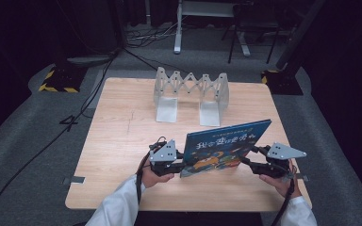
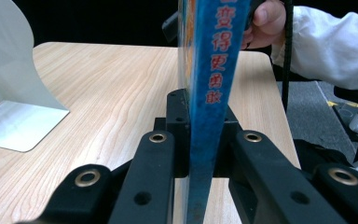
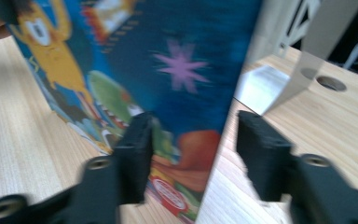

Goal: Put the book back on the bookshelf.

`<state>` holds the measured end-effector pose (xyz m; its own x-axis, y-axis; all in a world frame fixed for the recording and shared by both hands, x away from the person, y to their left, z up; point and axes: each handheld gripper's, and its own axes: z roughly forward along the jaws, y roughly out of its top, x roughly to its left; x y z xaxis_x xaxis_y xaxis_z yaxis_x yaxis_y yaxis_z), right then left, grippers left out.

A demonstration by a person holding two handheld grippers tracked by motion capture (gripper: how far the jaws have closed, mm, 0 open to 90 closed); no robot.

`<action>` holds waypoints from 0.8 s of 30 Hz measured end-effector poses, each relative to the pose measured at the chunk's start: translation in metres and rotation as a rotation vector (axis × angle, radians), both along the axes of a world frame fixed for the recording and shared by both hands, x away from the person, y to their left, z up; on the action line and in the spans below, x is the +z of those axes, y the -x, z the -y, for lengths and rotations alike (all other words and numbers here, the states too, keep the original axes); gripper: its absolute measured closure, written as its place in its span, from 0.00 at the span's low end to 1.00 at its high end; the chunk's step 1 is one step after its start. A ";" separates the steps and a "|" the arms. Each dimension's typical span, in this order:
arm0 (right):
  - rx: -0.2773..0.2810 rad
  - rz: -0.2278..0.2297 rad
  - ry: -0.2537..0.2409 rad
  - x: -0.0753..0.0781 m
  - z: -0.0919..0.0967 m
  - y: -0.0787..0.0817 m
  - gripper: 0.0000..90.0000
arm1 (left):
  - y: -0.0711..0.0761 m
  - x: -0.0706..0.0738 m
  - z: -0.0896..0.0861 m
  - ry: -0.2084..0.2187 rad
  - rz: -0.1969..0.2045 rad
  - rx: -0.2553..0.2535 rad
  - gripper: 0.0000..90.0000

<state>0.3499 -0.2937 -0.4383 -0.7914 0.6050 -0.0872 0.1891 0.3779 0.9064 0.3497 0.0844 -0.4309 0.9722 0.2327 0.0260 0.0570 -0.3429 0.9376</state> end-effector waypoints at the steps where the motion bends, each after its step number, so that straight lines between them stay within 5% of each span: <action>1: -0.001 0.017 0.009 0.000 -0.003 0.001 0.63 | -0.001 0.000 -0.001 0.003 -0.001 0.005 0.91; 11: 0.013 0.007 -0.012 -0.001 -0.003 0.001 0.66 | 0.000 -0.003 0.006 0.014 0.011 0.026 0.88; 24: 0.006 0.005 -0.015 -0.002 -0.006 0.001 0.67 | 0.004 -0.008 0.011 0.089 0.028 0.058 0.88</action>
<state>0.3486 -0.2881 -0.4405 -0.7945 0.6018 -0.0816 0.1827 0.3650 0.9129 0.3456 0.0738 -0.4389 0.9562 0.2911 0.0298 0.0476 -0.2554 0.9657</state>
